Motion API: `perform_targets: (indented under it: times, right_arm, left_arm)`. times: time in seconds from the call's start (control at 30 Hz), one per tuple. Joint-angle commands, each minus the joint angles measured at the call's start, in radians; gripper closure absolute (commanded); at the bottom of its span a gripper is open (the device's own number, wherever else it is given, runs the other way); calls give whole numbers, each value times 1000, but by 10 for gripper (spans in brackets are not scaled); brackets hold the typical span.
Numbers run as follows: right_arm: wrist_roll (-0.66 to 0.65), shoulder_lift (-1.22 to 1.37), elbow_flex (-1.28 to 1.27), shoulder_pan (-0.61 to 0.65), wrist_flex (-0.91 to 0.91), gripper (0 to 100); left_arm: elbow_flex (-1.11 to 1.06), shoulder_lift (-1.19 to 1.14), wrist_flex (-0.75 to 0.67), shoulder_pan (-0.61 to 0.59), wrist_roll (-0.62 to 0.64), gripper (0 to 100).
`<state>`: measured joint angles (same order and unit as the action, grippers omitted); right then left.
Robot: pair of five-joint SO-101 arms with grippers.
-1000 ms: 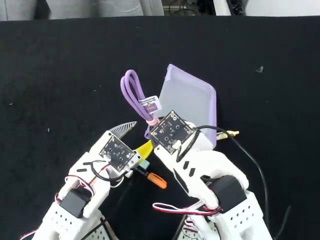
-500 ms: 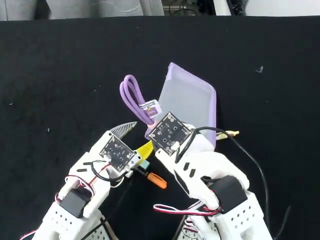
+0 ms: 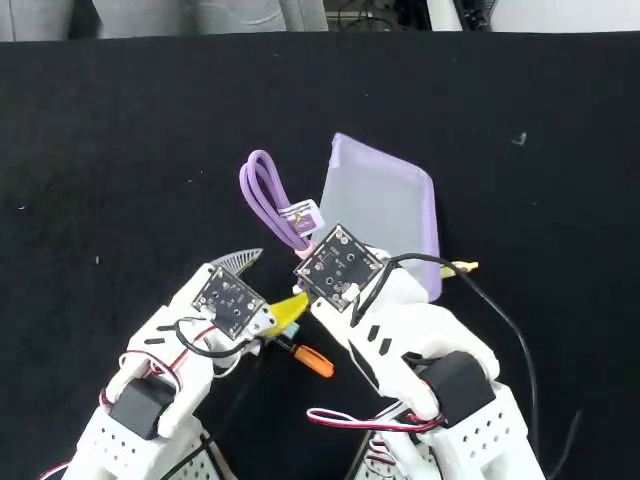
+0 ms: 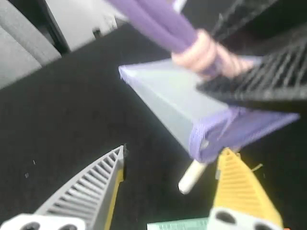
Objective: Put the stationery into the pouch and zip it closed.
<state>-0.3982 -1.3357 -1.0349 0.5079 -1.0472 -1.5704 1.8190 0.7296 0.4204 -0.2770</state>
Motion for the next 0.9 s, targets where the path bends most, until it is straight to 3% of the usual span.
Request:
perform_targets:
  times: [0.0, 0.1, 0.37, 0.63, 0.87]
  right_arm:
    - [-9, -12, 58, -31, 5, 984]
    - [-9, -12, 58, -31, 5, 984]
    - [-9, -19, 58, -31, -2, 984]
    - [-9, -18, 56, -29, 3, 984]
    - [-9, -15, 54, -29, 5, 984]
  left_arm:
    - [74, 6, 25, -10, -11, 678]
    - [73, 6, 9, -10, -12, 678]
    - [-44, 6, -203, -85, -12, 678]
    - [-36, 5, -189, -65, -5, 678]
    - [99, 5, -6, -65, 101, 676]
